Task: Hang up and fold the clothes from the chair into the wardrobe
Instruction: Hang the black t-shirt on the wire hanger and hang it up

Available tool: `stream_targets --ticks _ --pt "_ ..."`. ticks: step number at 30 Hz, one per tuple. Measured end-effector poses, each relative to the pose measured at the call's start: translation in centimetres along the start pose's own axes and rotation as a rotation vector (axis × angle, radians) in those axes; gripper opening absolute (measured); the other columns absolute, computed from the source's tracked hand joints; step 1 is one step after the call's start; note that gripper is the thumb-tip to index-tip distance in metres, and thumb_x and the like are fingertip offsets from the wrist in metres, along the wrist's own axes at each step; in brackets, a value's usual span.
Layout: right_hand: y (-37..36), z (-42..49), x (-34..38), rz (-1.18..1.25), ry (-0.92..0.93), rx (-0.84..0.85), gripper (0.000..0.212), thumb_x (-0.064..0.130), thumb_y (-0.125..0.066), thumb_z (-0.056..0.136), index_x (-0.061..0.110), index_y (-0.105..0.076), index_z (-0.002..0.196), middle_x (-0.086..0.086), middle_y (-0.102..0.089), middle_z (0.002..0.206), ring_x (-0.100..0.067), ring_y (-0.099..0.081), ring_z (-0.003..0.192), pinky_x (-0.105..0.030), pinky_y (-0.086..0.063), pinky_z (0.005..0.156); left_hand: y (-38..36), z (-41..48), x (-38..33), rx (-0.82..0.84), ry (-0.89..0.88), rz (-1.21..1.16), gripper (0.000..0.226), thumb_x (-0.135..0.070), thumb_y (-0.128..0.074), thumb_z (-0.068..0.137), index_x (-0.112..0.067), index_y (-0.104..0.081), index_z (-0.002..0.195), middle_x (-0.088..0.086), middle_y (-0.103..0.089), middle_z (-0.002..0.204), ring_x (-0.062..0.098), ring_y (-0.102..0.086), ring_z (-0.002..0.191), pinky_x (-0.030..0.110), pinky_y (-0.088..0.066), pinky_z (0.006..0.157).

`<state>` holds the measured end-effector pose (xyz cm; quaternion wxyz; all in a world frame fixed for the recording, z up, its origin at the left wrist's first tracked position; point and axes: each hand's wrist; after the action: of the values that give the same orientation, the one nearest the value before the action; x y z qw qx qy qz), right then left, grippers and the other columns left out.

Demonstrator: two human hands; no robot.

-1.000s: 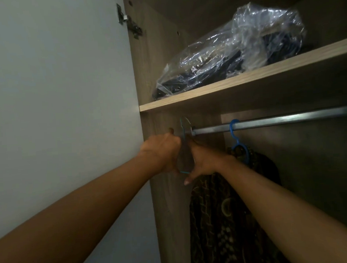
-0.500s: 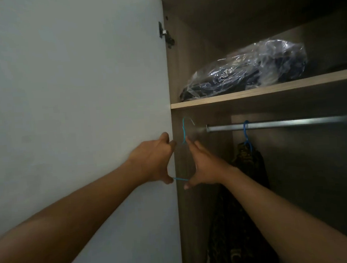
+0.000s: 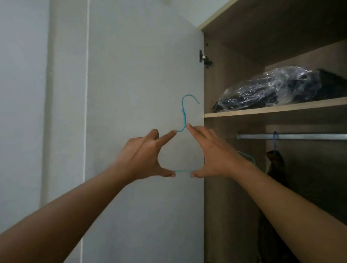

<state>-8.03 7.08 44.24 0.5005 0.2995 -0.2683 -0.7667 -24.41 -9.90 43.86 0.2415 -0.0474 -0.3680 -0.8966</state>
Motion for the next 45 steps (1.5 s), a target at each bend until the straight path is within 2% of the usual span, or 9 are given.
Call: stream_targets --ticks 5,11,15,23,26,32,37,42,45 --pt "0.8 -1.5 4.9 0.090 0.090 -0.059 0.138 0.061 -0.085 0.054 0.026 -0.001 0.158 0.007 -0.023 0.146 -0.019 -0.033 0.130 -0.046 -0.042 0.104 4.6 -6.0 0.6 -0.003 0.090 0.104 0.120 -0.087 -0.066 0.052 -0.043 -0.019 0.153 -0.004 -0.049 0.104 0.023 -0.053 0.063 0.032 -0.041 0.055" --pt "1.0 -2.2 14.7 0.182 0.216 -0.031 0.137 0.060 -0.085 0.057 0.027 0.001 0.158 0.009 -0.019 0.149 -0.018 -0.032 0.132 -0.044 -0.042 0.102 9.9 -14.9 2.4 0.110 0.267 0.179 0.124 -0.089 -0.066 0.050 -0.043 -0.014 0.153 -0.008 -0.040 0.099 0.020 -0.046 0.059 0.030 -0.036 0.051" --pt "0.8 -1.4 22.5 0.228 0.354 -0.046 0.135 0.060 -0.084 0.060 0.026 0.003 0.157 0.008 -0.018 0.148 -0.020 -0.033 0.131 -0.041 -0.041 0.102 13.6 -21.2 5.9 0.188 0.378 0.230 0.125 -0.088 -0.066 0.054 -0.048 -0.002 0.154 -0.008 -0.035 0.098 0.018 -0.051 0.062 0.032 -0.046 0.057" --pt "-1.9 1.6 37.6 0.361 0.524 -0.069 0.128 0.058 -0.081 0.067 0.027 0.004 0.158 0.001 -0.026 0.149 -0.024 -0.041 0.125 -0.039 -0.046 0.096 19.4 -32.7 14.3 0.263 0.579 0.360 0.125 -0.087 -0.066 0.056 -0.046 -0.001 0.155 -0.006 -0.038 0.099 0.018 -0.051 0.066 0.031 -0.043 0.057" --pt "-4.4 2.9 43.8 0.402 0.561 -0.058 0.125 0.057 -0.080 0.068 0.027 0.000 0.158 0.000 -0.032 0.143 -0.024 -0.046 0.119 -0.038 -0.049 0.091 20.3 -37.5 18.4 0.303 0.644 0.394 0.124 -0.087 -0.065 0.057 -0.046 -0.001 0.154 -0.005 -0.039 0.100 0.017 -0.051 0.065 0.033 -0.046 0.056" --pt "-10.7 5.8 56.5 0.461 0.588 0.004 0.122 0.055 -0.081 0.068 0.030 -0.002 0.157 0.000 -0.035 0.140 -0.023 -0.050 0.113 -0.040 -0.052 0.088 19.6 -46.2 27.8 0.378 0.701 0.427 0.119 -0.084 -0.066 0.060 -0.045 -0.004 0.154 -0.004 -0.042 0.104 0.018 -0.051 0.067 0.029 -0.037 0.050" --pt "-16.2 7.1 65.2 0.466 0.587 0.078 0.117 0.048 -0.080 0.070 0.030 -0.003 0.157 -0.003 -0.035 0.140 -0.026 -0.049 0.115 -0.045 -0.050 0.089 16.9 -52.7 34.8 0.449 0.746 0.404 0.118 -0.084 -0.064 0.063 -0.042 -0.005 0.156 -0.005 -0.042 0.107 0.013 -0.043 0.066 0.023 -0.022 0.047" --pt "-22.6 7.0 72.0 0.452 0.564 0.228 0.124 0.049 -0.082 0.065 0.029 0.000 0.156 -0.007 -0.035 0.140 -0.030 -0.053 0.110 -0.046 -0.052 0.085 13.2 -58.0 39.7 0.556 0.804 0.325 0.120 -0.082 -0.068 0.062 -0.042 -0.005 0.156 -0.005 -0.043 0.108 0.011 -0.046 0.070 0.023 -0.027 0.051" --pt "-25.7 7.5 75.2 0.463 0.568 0.286 0.124 0.048 -0.084 0.065 0.030 0.000 0.155 -0.006 -0.037 0.138 -0.028 -0.055 0.107 -0.045 -0.053 0.085 10.8 -60.6 42.3 0.585 0.844 0.273 0.117 -0.081 -0.067 0.064 -0.042 -0.004 0.155 -0.005 -0.042 0.110 0.009 -0.046 0.075 0.020 -0.024 0.051"
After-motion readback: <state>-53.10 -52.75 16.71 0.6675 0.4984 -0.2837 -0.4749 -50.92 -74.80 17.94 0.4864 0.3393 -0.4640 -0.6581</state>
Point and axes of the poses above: each hand's wrist, its own z-axis towards the middle knuckle, its own y-axis out of the back of the hand, x = y × z
